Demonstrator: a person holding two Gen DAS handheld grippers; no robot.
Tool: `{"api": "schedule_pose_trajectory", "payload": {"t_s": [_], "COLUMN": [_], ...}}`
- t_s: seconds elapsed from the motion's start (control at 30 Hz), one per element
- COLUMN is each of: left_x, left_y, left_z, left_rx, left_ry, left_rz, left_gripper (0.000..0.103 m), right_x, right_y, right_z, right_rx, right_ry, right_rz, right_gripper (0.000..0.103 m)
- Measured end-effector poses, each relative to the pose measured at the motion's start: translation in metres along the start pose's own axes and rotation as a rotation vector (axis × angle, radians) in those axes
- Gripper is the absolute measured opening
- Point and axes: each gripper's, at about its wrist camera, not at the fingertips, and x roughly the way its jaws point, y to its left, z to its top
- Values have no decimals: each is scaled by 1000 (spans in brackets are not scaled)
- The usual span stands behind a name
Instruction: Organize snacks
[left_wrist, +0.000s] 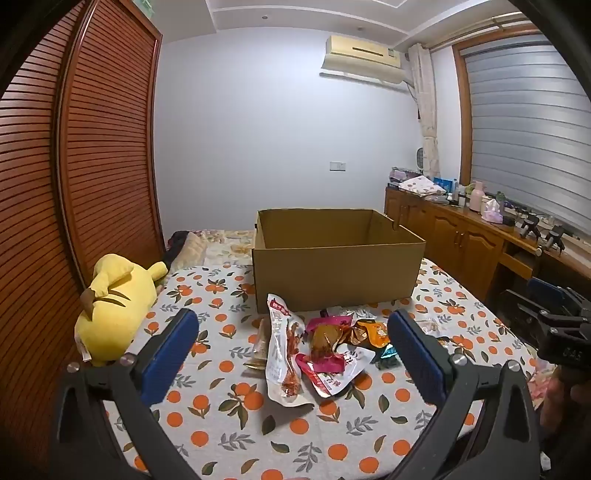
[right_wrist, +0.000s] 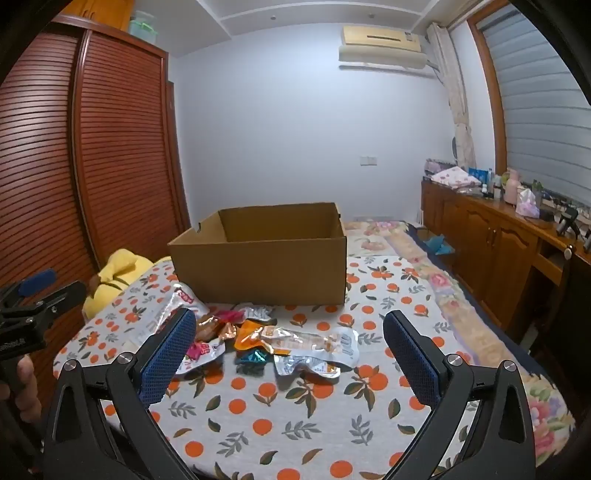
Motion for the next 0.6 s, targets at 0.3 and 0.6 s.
{"api": "schedule_pose_trajectory", "payload": {"t_s": [0.3,0.6], "left_x": [1,-2], "left_y": [0,0], "left_z": [-1,-2], "left_rx": [-4,1], "left_ry": [0,0], "left_rz": [-18,-17], "left_gripper": [103,103], "right_x": [0,-1], "right_y": [-1,-3], "right_z": [-1,-1], "right_rx": [5,4], "right_ry": [6,1], "right_rz": [-4,-10], "right_gripper": [103,103]}}
